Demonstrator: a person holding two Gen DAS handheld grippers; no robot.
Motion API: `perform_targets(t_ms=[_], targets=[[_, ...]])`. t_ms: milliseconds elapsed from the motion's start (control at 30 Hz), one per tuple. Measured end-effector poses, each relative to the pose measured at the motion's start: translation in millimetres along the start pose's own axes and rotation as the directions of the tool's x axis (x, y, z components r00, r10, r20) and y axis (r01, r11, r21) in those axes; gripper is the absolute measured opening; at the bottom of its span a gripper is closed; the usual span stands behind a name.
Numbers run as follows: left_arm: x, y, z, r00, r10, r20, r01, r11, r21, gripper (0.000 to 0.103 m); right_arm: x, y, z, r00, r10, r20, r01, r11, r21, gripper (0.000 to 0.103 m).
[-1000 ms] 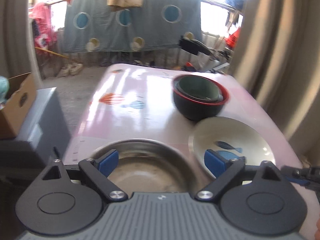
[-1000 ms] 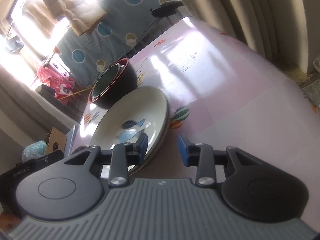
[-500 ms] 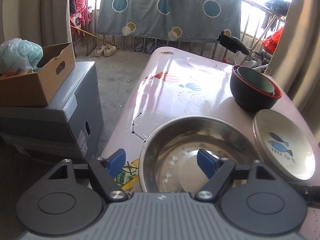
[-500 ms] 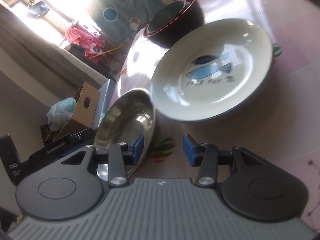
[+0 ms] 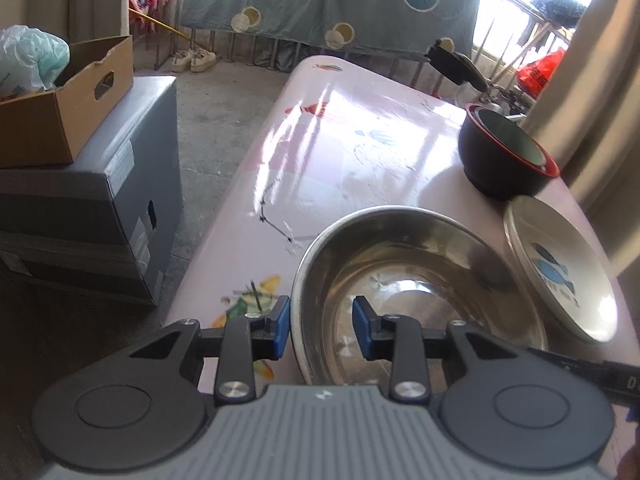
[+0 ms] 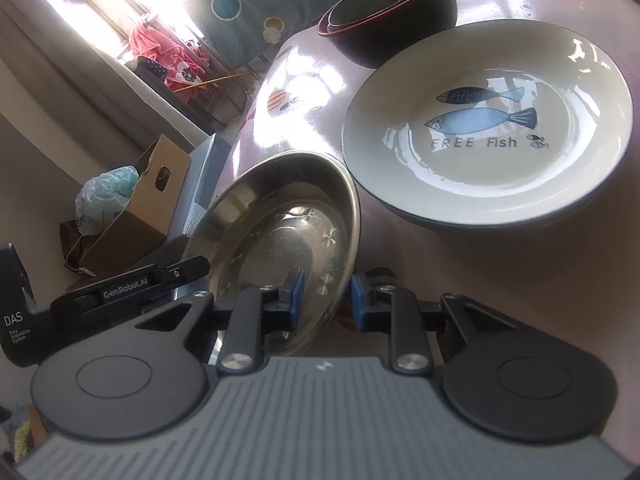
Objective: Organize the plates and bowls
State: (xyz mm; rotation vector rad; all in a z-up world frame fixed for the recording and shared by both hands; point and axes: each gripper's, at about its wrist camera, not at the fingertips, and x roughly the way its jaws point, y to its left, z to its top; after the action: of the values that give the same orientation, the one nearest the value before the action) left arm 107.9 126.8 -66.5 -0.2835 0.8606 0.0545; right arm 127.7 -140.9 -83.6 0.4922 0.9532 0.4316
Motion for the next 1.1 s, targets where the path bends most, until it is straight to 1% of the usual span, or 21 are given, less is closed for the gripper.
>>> perform_targets(t_ms=[100,200,267,367,433,533,600,667,700,733,767,900,1100], targets=[[-12.5,-0.8,-14.1,0.998,-0.059,-0.029,0.059,0.998,0.014,0.034,-9.6,-4.5,-4.9,1.0,0.0,-0.018,0.0,1.0,0.0,0.023],[-20.2,2.8,-28.6,0.991,-0.119,-0.065,0.119,0.993,0.001,0.034,-21.1,-11.8,-13.3,0.999,-0.008,-0.042,0.009,1.0,0.006,0.023],[-23.9,5.7,-34.0,0.989,-0.134,-0.067,0.133,0.991,-0.015,0.035,-29.0,-16.1,-17.5,0.999,-0.008,-0.045,0.009,1.0,0.017,0.023],[-24.7,7.0,-33.4,0.993,-0.115,-0.041,0.114,0.993,-0.013,0.043,-32.7,-16.8,-22.7,0.999,-0.035,-0.026,0.036,0.999,0.018,0.023],[-19.9,4.9,-29.9,0.994,-0.101,-0.041,0.102,0.995,0.012,0.044,-31.3,-19.0,-23.1,0.999,-0.047,-0.011,0.048,0.998,0.029,0.023],[-10.3,-1.7,-28.3,0.998,-0.049,-0.049,0.052,0.997,0.061,0.044,-24.7,-19.1,-21.5,0.999,-0.051,0.004,0.051,0.998,0.033,0.023],[-7.3,-6.1,-29.7,0.999,-0.018,-0.037,0.022,0.996,0.088,0.042,-20.0,-16.3,-20.7,0.998,-0.063,0.017,0.063,0.998,0.011,0.02],[-6.6,-10.0,-31.3,1.0,0.002,-0.026,0.0,0.995,0.1,0.041,-15.8,-13.8,-21.1,0.997,-0.073,0.031,0.073,0.997,-0.011,0.014],[-6.4,-11.6,-31.7,1.0,0.008,-0.023,-0.006,0.995,0.102,0.037,-13.6,-12.9,-20.9,0.996,-0.08,0.035,0.08,0.997,-0.02,0.012],[-6.1,-13.1,-32.1,1.0,0.009,-0.024,-0.006,0.995,0.102,0.029,-11.3,-12.2,-21.2,0.996,-0.083,0.035,0.084,0.996,-0.03,0.008],[-5.8,-14.2,-32.7,1.0,0.006,-0.028,-0.003,0.995,0.1,0.026,-9.6,-12.0,-21.3,0.996,-0.082,0.034,0.083,0.996,-0.036,0.007],[-10.6,-18.3,-35.7,0.999,0.034,-0.003,-0.033,0.993,0.116,0.025,-9.6,-6.9,-22.0,0.995,-0.097,0.036,0.099,0.992,-0.073,0.008],[-24.7,-16.8,-35.9,0.998,0.047,0.029,-0.05,0.991,0.124,0.025,-20.3,1.6,-19.8,0.995,-0.082,0.062,0.088,0.99,-0.106,0.008]])
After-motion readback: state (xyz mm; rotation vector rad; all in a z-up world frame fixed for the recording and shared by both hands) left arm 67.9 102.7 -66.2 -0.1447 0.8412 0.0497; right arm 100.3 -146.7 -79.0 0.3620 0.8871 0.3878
